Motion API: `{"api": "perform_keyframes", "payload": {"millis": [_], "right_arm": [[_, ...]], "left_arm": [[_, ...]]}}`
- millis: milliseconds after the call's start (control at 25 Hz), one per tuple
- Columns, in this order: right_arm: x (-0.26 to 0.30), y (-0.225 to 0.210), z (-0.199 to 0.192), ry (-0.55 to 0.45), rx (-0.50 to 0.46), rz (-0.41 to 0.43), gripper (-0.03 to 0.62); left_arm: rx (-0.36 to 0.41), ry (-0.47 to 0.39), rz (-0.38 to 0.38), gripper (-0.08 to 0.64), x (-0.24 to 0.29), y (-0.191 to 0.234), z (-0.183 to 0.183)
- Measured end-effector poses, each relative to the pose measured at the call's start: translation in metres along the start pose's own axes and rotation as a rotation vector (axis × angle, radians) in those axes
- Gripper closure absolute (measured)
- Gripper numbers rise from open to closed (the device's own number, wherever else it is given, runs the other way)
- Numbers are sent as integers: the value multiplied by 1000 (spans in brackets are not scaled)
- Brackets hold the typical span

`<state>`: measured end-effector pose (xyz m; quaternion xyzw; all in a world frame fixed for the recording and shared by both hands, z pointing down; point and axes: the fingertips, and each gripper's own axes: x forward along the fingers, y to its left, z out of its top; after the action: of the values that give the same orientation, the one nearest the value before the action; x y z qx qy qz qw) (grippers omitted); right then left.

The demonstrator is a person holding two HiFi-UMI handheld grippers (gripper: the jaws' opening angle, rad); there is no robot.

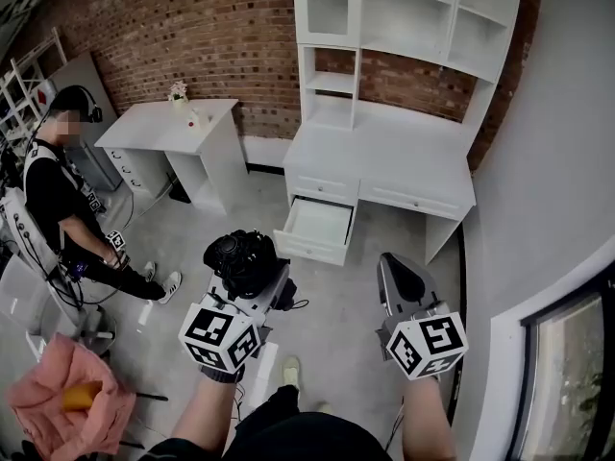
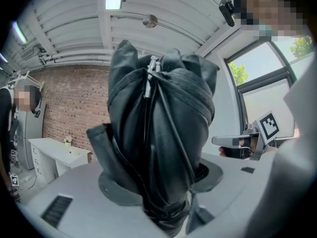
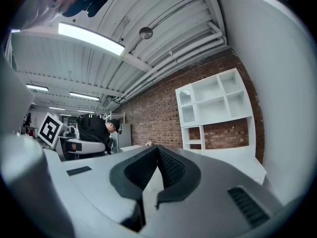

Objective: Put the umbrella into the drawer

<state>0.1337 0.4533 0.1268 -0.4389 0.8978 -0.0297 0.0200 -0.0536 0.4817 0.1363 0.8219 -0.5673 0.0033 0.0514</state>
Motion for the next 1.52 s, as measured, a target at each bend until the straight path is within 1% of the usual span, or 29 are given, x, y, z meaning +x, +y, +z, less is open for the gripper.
{"api": "perform_keyframes", "payload": {"millis": [120, 320, 560, 800, 960, 1200, 1360, 1520], "right_arm": [[28, -8, -7, 13, -6, -16, 589], [98, -22, -3, 34, -6, -44, 589], [166, -26, -2, 50, -10, -82, 589], [209, -29, -6, 57, -14, -118, 589], [223, -36, -10, 63, -22, -140, 589], [250, -56, -18, 65, -21, -142, 589], [276, -71, -24, 64, -10, -124, 589], [309, -96, -35, 63, 8, -101, 589]], "left_arm": [[-2, 3, -22, 325, 24, 18, -4], [-12, 28, -44, 325, 76, 70, 2], [-20, 42, -101, 325, 126, 122, 6], [-24, 45, -142, 325, 161, 160, 3], [-26, 45, -169, 325, 178, 169, -1], [-20, 44, -167, 325, 210, 185, -2], [-15, 62, -147, 325, 232, 199, -10], [-9, 90, -129, 325, 264, 215, -18]]}}
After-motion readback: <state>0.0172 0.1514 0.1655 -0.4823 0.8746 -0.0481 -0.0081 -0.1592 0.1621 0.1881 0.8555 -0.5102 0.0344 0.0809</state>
